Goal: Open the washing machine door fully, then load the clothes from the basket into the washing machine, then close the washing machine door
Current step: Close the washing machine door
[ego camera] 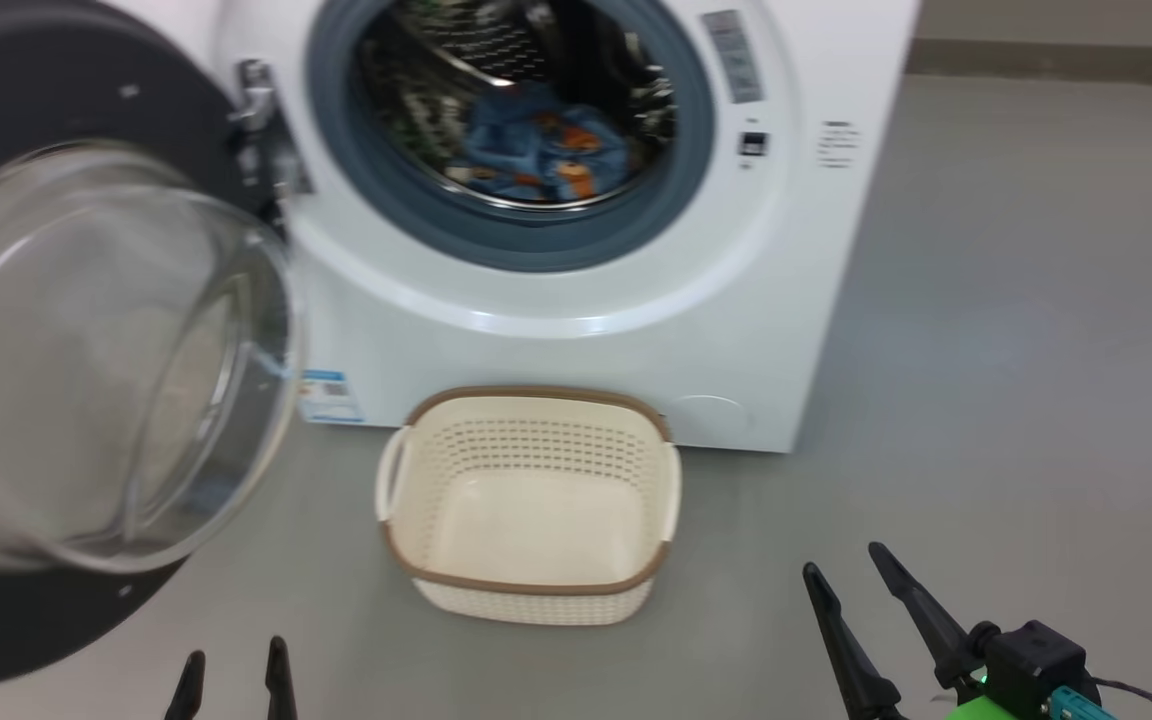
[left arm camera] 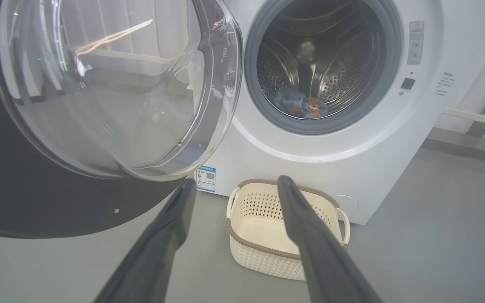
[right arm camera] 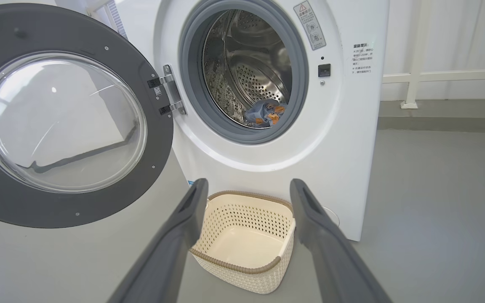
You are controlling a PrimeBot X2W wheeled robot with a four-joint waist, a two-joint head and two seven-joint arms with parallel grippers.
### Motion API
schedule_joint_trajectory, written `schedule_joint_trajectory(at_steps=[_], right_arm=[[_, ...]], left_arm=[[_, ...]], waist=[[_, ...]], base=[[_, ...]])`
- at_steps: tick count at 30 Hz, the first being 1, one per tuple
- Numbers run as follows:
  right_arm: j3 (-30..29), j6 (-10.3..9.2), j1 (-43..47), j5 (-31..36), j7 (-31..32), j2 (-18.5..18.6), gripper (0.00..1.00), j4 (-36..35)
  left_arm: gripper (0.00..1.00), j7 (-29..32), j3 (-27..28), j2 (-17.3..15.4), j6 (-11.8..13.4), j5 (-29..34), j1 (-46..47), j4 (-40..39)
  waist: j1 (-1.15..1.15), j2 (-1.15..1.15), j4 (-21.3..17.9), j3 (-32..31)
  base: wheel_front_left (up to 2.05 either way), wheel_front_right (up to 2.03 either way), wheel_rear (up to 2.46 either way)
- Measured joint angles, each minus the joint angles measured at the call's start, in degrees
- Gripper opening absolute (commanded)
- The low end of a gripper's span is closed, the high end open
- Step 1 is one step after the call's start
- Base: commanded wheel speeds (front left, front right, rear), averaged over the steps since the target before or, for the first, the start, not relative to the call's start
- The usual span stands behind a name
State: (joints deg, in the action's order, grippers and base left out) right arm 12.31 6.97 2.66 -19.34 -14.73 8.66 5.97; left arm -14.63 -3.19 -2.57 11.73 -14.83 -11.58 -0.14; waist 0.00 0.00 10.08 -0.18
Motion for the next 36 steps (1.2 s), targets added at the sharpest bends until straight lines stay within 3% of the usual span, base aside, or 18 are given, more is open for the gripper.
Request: schedule_joint_trajectory(at_steps=[15,20,27,28,29,30,34,36], right_arm=[[5.7,0.0,-2.8,-0.5,0.0,0.2,1.0,1.0],[7.7,0.0,-5.3,-1.2,0.0,0.5,1.0,1.8],[9.1,0.0,-6.4,-1.7,0.0,1.0,1.0,2.8],[9.2,0.0,-6.5,-1.8,0.0,1.0,1.0,2.8],[9.2,0.0,-6.6,-1.8,0.0,1.0,1.0,2.8],[9.2,0.0,-6.6,-1.8,0.0,1.0,1.0,2.8],[9.2,0.0,-6.5,-2.0,0.0,1.0,1.0,2.9],[9.1,0.0,-6.5,-2.0,0.0,1.0,1.0,2.9]], left_arm=[[1.0,0.0,1.8,-0.1,1.9,-0.8,-2.7,-2.6],[1.0,0.0,2.3,-0.1,3.2,-1.6,-3.7,-4.5],[1.0,0.0,2.6,-0.1,4.8,-3.5,-4.0,-6.0],[0.8,0.0,2.6,-0.1,4.9,-4.4,-4.0,-6.1],[0.32,0.0,2.6,-0.1,4.9,-5.0,-4.0,-6.3],[0.0,0.0,2.7,-0.1,5.0,-5.5,-4.0,-6.6],[0.0,0.0,4.1,-0.1,5.2,-10.8,-4.0,-7.5],[0.0,0.0,5.9,0.0,5.6,-16.9,-4.0,-8.6]], waist=[[0.0,0.0,15.2,-1.9],[0.0,0.0,18.0,-1.7],[0.0,0.0,19.1,-0.8],[0.0,0.0,19.1,-0.8],[0.0,0.0,19.1,-0.8],[0.0,0.0,19.1,-0.8],[0.0,0.0,19.0,-0.9],[0.0,0.0,19.0,-1.0]], base=[[0.0,0.0,0.0],[0.0,0.0,0.0],[0.0,0.0,0.0],[0.0,0.0,0.0],[0.0,0.0,0.0],[0.0,0.0,0.0],[0.0,0.0,0.0],[0.0,0.0,0.0]])
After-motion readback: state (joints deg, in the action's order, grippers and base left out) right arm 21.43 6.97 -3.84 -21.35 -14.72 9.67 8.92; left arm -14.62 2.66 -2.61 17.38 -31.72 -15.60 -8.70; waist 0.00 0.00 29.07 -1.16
